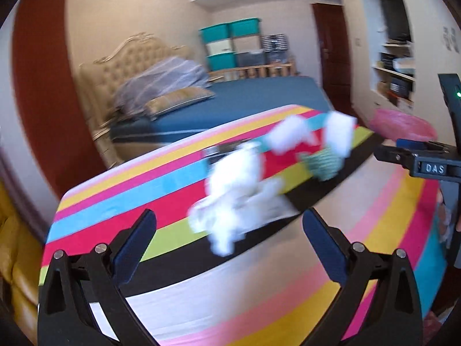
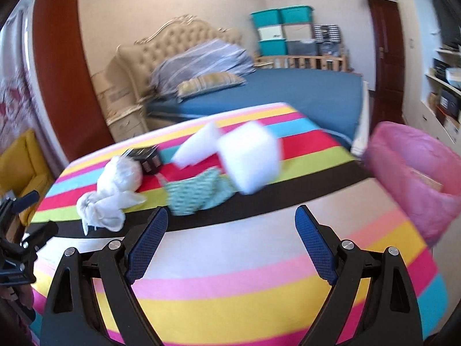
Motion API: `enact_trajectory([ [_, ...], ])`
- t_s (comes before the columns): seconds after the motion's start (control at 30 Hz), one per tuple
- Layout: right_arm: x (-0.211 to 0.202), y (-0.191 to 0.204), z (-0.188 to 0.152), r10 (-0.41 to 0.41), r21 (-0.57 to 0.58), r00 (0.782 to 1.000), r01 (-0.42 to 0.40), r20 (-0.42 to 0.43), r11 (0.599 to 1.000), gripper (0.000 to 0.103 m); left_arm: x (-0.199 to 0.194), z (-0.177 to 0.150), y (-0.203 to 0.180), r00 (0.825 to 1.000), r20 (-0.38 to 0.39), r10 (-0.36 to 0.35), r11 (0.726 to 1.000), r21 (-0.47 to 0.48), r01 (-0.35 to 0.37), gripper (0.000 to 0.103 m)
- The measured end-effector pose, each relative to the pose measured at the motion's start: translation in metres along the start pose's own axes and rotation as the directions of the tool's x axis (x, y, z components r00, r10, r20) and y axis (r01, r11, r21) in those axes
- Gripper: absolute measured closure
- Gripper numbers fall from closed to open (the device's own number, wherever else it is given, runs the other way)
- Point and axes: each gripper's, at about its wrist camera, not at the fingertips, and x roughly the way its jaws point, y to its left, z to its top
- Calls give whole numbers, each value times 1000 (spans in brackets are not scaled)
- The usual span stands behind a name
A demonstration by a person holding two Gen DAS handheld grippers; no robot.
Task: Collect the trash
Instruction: 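Move both grippers back over the table, then grasp the green zigzag cloth with the right gripper while the left grasps the crumpled tissue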
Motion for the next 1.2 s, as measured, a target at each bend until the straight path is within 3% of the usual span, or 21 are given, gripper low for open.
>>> enact_trajectory([
  [0.13,26,33,1,-13,-55,999,11,-36,998,18,1,-14,29,1000,-26,12,997,-75,-14,5],
  [0.33,57,56,14,-73,-116,993,63,-89,991,18,7,-19,25,999,-39,6,998,-63,-8,5],
  [0.57,79,62,18,-161,-154,977,139,-142,978,23,5,-17,15,999,-28,18,999,-37,-19,7],
  [0.77,84,66,17,-175,-180,972,146,-157,973,28,19,-18,25,995,-96,-7,995,-98,-2,13],
  [0.9,92,73,15,-183,-208,966,143,-185,968,43,23,-22,40,993,-116,-24,985,-174,3,18],
  [0.97,94,75,15,-183,-220,965,140,-189,965,46,22,-22,43,993,-113,-20,982,-188,-2,18],
  [1.2,82,76,15,-149,-214,980,118,-133,970,67,20,-18,28,995,-102,-6,993,-119,-6,18],
])
